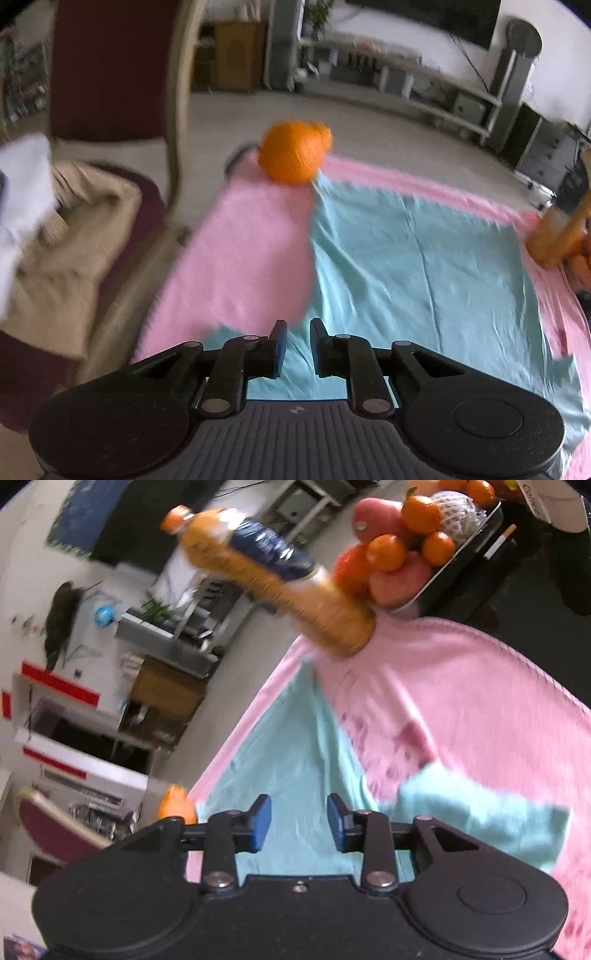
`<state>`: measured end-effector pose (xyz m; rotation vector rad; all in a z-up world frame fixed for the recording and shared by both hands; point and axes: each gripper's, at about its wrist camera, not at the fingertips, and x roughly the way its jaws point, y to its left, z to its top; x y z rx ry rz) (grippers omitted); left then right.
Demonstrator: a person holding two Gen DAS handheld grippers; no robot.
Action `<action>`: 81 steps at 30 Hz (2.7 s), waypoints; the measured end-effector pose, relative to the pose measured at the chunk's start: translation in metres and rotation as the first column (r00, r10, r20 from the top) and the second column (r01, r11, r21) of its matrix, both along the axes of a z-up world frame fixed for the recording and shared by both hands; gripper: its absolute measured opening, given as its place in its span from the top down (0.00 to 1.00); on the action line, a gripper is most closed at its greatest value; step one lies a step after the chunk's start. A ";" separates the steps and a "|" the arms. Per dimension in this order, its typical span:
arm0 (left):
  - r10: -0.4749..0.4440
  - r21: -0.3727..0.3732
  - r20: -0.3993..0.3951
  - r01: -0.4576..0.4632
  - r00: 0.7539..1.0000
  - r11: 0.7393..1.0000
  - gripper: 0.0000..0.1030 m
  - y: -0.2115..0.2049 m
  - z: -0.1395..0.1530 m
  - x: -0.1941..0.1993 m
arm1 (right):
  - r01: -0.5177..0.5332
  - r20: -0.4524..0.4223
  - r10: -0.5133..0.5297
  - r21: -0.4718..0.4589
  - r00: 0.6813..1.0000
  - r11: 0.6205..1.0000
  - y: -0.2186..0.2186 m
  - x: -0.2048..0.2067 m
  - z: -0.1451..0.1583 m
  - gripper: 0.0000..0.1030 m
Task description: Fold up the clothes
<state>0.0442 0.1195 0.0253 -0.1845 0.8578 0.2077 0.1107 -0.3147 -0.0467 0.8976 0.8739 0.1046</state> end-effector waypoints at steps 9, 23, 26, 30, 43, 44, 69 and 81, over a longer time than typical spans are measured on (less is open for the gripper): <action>-0.076 0.006 0.023 0.076 0.997 0.997 0.84 -0.019 -0.047 0.053 | -0.115 -0.035 0.115 -0.008 0.993 0.993 0.038 0.023 -0.044 0.77; 0.080 0.111 -0.113 -0.068 0.990 0.992 0.88 0.004 -0.065 0.045 | 0.108 -0.122 -0.088 0.168 0.989 0.980 -0.021 0.021 -0.087 1.00; 0.105 0.181 -0.100 -0.086 0.989 0.980 0.87 0.002 -0.046 0.022 | 0.161 -0.146 -0.141 0.139 0.979 0.977 -0.029 0.001 -0.069 0.91; 0.049 0.154 -0.008 -0.047 0.999 0.987 0.82 -0.006 -0.017 -0.024 | 0.069 -0.057 -0.063 0.107 0.996 0.992 -0.023 -0.034 -0.024 0.82; -0.189 0.095 -0.096 0.198 0.977 0.976 0.82 -0.066 -0.047 -0.088 | -0.057 -0.024 0.061 0.132 0.998 0.990 0.000 -0.120 -0.008 0.73; -0.200 0.100 -0.104 0.210 0.974 0.973 0.82 -0.070 -0.050 -0.086 | -0.065 -0.034 0.069 0.110 0.997 0.992 0.004 -0.117 -0.009 0.73; -0.311 0.145 -0.187 0.339 0.932 0.930 0.82 -0.089 -0.070 -0.131 | -0.418 -0.207 0.388 -0.126 0.898 0.900 0.049 -0.159 -0.025 0.78; -0.359 0.094 -0.086 0.367 0.929 0.926 0.75 -0.122 -0.020 -0.093 | -0.100 -0.020 0.101 0.008 0.995 0.995 -0.015 -0.154 0.012 0.69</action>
